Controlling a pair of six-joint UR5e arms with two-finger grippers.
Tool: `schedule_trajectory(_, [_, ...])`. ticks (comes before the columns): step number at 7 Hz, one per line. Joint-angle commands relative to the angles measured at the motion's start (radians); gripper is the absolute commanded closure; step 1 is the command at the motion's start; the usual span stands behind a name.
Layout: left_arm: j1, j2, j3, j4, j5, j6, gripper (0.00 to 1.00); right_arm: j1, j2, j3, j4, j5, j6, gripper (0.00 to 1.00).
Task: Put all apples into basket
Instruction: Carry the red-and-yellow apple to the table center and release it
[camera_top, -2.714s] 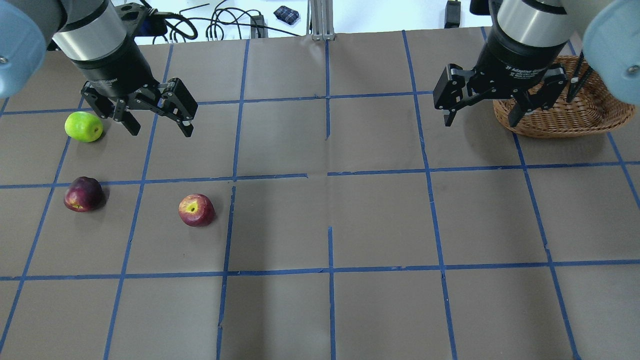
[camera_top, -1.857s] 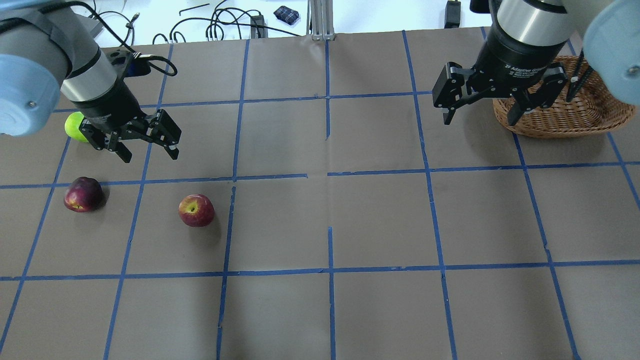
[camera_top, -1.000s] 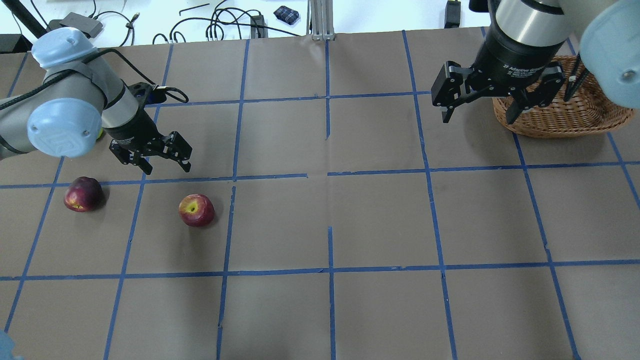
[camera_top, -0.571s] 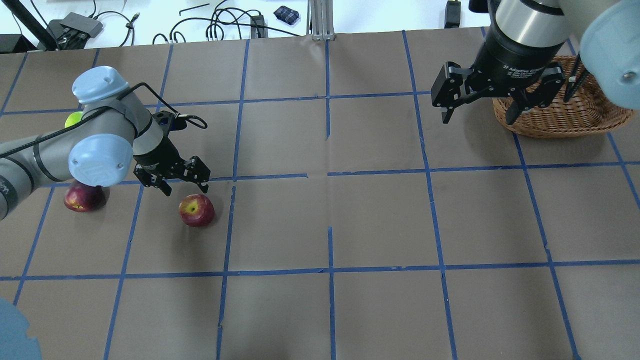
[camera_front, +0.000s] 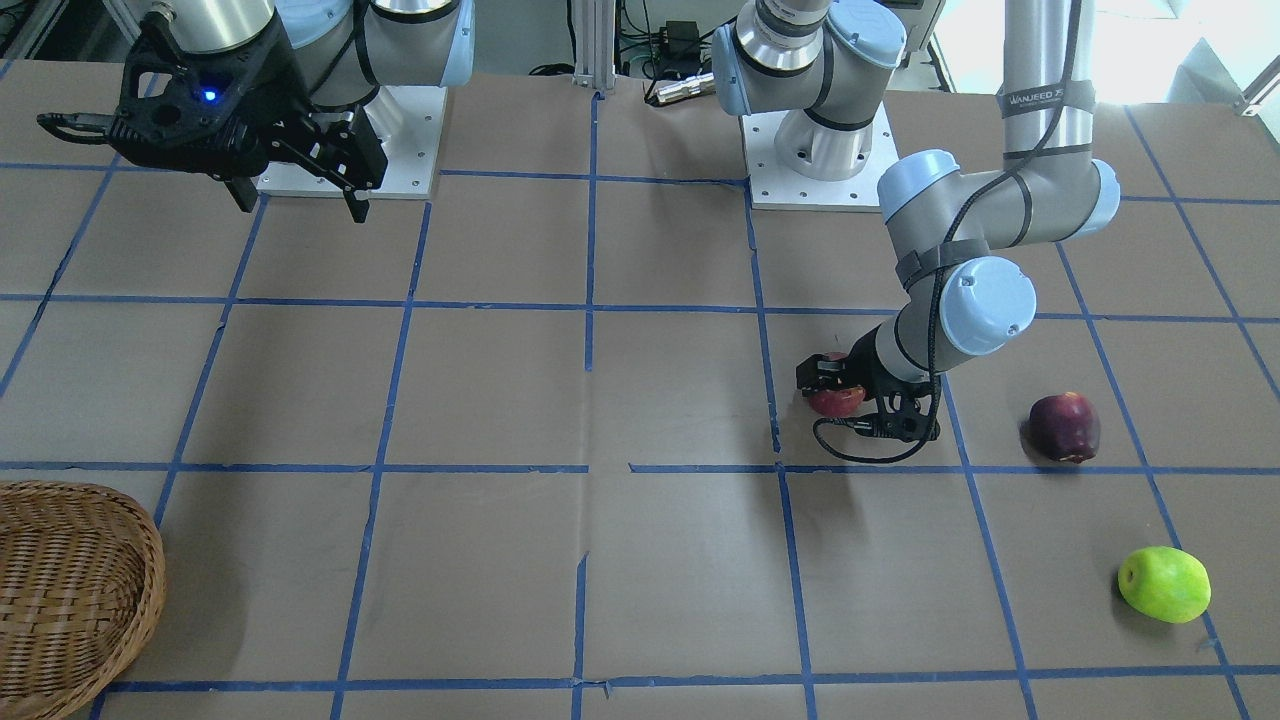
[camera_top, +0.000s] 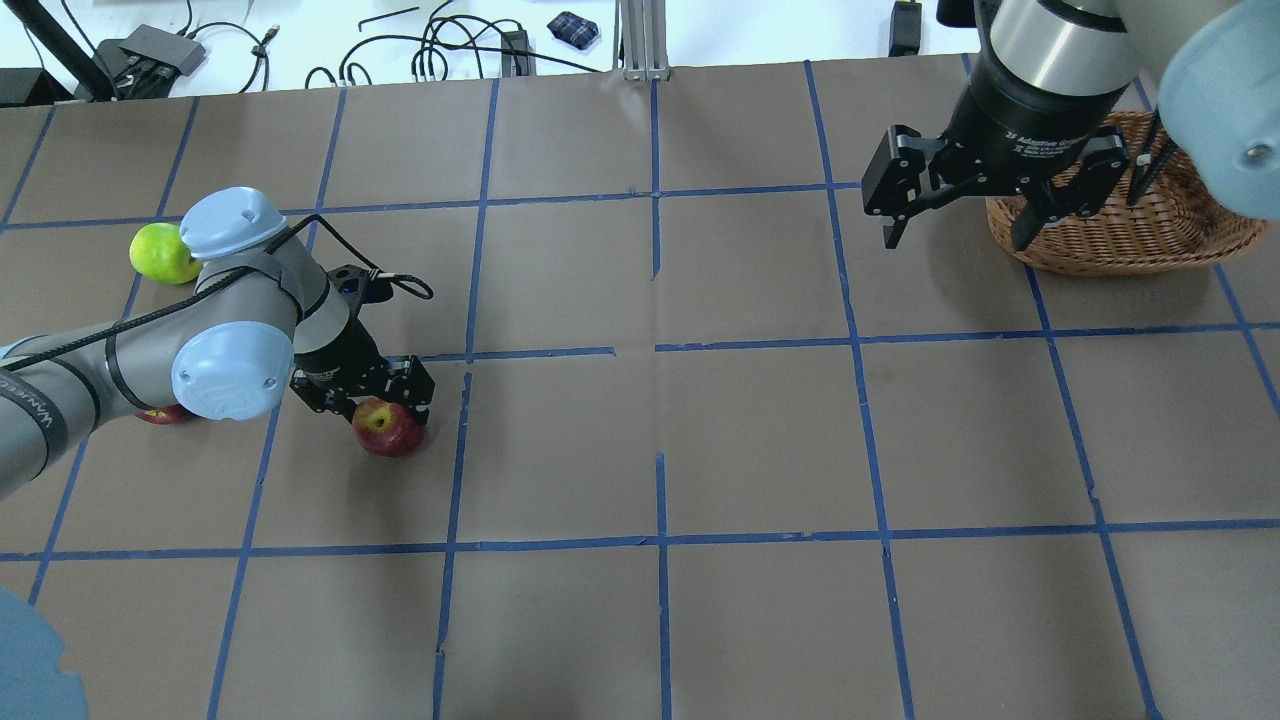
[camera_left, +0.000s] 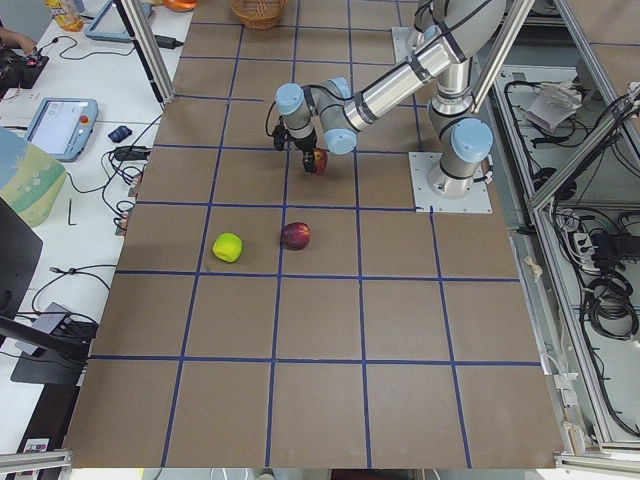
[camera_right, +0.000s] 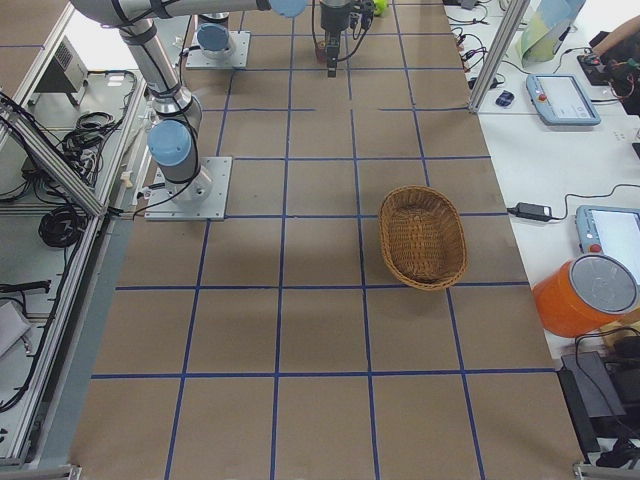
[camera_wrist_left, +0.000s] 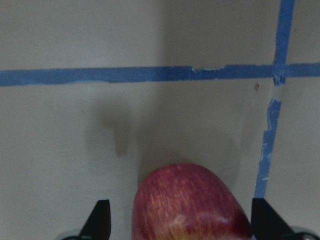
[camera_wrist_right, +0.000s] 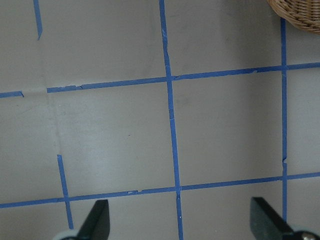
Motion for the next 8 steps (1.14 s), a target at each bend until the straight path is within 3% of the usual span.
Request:
schedule_trajectory(1, [-0.010, 0.033, 0.014, -0.018, -0.012, -0.012, 1.00, 0.000, 0.000, 0.000, -0.001, 0.001, 0.000, 0.00])
schedule_trajectory(2, [-0.039, 0.050, 0.039, -0.045, -0.044, -0.052, 1.00, 0.000, 0.000, 0.000, 0.000, 0.000, 0.000, 0.00])
schedule_trajectory(3, [-0.129, 0.062, 0.080, -0.047, -0.163, -0.227, 1.00, 0.000, 0.002, 0.000, 0.000, 0.000, 0.000, 0.00])
schedule_trajectory(5, [-0.427, -0.009, 0.204, -0.010, -0.176, -0.570, 1.00, -0.001, 0.002, 0.000, 0.000, 0.000, 0.000, 0.00])
schedule_trajectory(8, [-0.632, -0.117, 0.220, 0.143, -0.167, -0.881, 1.00, -0.001, 0.003, 0.000, 0.002, 0.000, 0.000, 0.00])
